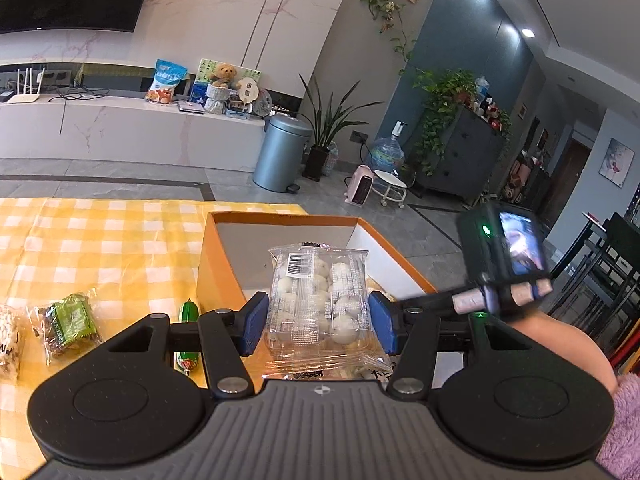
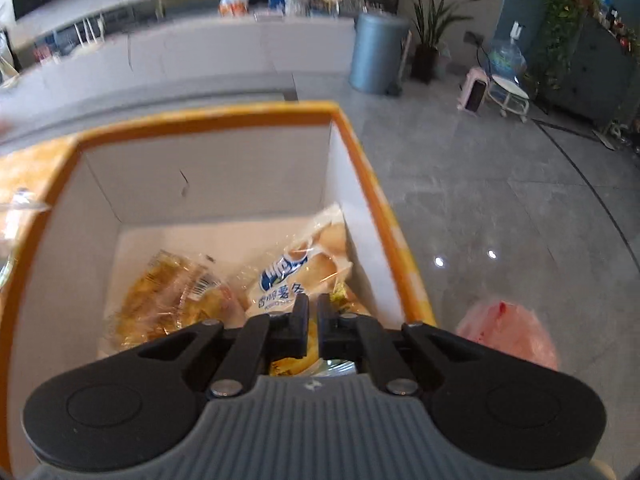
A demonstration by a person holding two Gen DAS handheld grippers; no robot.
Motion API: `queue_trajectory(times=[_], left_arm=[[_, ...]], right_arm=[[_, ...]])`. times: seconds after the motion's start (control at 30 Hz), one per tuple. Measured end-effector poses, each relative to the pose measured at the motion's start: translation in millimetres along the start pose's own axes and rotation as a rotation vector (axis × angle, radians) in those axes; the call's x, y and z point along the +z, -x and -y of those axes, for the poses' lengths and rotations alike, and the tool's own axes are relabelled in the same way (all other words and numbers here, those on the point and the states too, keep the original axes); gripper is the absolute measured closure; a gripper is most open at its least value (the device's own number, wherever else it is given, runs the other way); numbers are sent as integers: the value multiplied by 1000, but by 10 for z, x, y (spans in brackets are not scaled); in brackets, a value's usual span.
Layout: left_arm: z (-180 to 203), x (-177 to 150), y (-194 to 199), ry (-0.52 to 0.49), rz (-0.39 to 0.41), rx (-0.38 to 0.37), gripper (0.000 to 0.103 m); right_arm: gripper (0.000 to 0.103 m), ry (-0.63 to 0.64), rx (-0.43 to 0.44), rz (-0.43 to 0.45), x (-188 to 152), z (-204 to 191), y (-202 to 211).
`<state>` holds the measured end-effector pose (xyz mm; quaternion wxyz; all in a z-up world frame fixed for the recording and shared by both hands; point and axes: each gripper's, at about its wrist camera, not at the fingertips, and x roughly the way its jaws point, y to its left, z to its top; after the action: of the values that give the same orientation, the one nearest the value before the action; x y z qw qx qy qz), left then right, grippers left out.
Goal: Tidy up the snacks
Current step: 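Drop the chip bag into the box with the right gripper while the left holds the egg pack, then lower the clear egg pack into the box and open the left gripper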
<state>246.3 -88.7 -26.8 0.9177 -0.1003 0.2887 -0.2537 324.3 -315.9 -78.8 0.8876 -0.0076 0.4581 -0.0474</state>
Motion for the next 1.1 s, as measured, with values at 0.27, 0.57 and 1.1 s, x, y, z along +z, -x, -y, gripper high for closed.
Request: queue_trajectory(times=[0.27,0.57,1.1], left_arm=[[-62,37,-10,30,-18,28,41],[5,147,-94,-8,-9,63,41],[162,178,-964,69,-115,283,42]], right_arm=[[101,-100,161,-166,19,2,-286],[97,-204,188,26,-141,295,197],[94,-176,203,113,-249,395,376]])
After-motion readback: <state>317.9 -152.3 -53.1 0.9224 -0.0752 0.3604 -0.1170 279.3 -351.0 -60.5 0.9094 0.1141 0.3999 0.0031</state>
